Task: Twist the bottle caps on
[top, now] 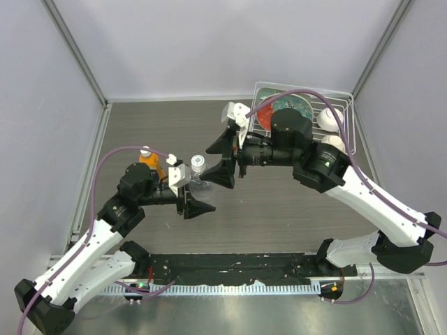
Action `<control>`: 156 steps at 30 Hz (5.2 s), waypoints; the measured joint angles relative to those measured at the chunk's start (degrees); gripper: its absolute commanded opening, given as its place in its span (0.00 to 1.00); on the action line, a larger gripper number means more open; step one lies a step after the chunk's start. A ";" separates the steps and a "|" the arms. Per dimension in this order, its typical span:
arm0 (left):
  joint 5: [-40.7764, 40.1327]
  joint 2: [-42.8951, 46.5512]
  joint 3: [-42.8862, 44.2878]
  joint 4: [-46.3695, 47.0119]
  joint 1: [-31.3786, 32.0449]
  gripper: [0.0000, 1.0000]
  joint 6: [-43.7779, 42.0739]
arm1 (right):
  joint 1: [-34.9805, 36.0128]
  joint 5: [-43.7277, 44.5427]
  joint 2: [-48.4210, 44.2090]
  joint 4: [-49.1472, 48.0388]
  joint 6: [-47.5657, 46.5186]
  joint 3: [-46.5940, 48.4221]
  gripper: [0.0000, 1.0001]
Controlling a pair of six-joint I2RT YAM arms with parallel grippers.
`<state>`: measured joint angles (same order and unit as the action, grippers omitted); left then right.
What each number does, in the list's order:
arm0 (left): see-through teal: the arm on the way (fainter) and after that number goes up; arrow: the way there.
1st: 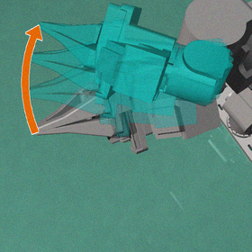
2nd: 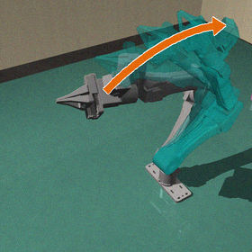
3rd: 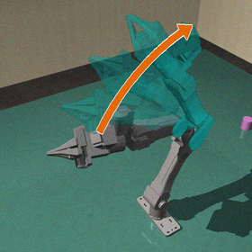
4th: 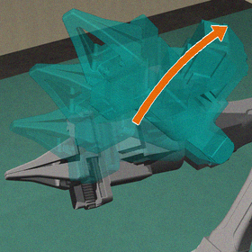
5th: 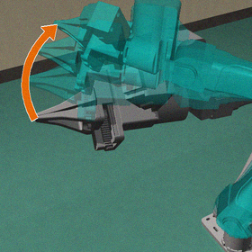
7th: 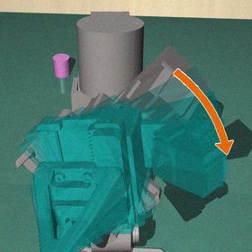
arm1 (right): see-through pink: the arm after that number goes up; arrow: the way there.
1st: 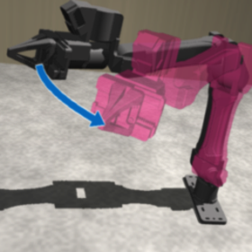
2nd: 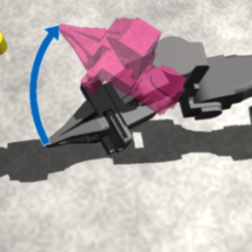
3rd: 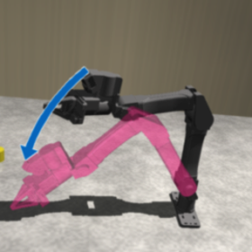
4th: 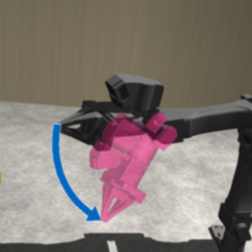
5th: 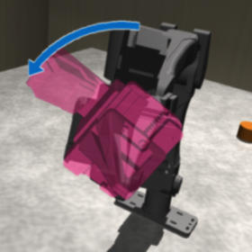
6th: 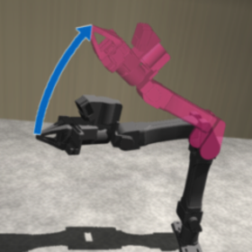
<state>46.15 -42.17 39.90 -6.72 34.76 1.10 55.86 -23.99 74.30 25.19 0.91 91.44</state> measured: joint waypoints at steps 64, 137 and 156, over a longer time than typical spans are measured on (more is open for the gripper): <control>22.84 -0.81 0.00 0.48 0.04 0.00 2.62 | -0.96 -31.04 7.08 -16.65 6.60 2.58 0.46; -12.98 0.07 -2.10 1.86 -0.76 0.01 4.92 | 3.93 19.32 3.65 -10.58 4.94 -3.56 0.26; -22.32 5.20 6.38 -13.03 -0.94 1.00 -0.35 | 3.85 26.36 3.58 -15.61 0.61 -11.23 0.10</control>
<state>23.83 -36.97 46.28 -19.75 33.82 0.75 59.70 2.37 77.89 9.58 1.52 80.20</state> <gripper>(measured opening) 0.996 0.397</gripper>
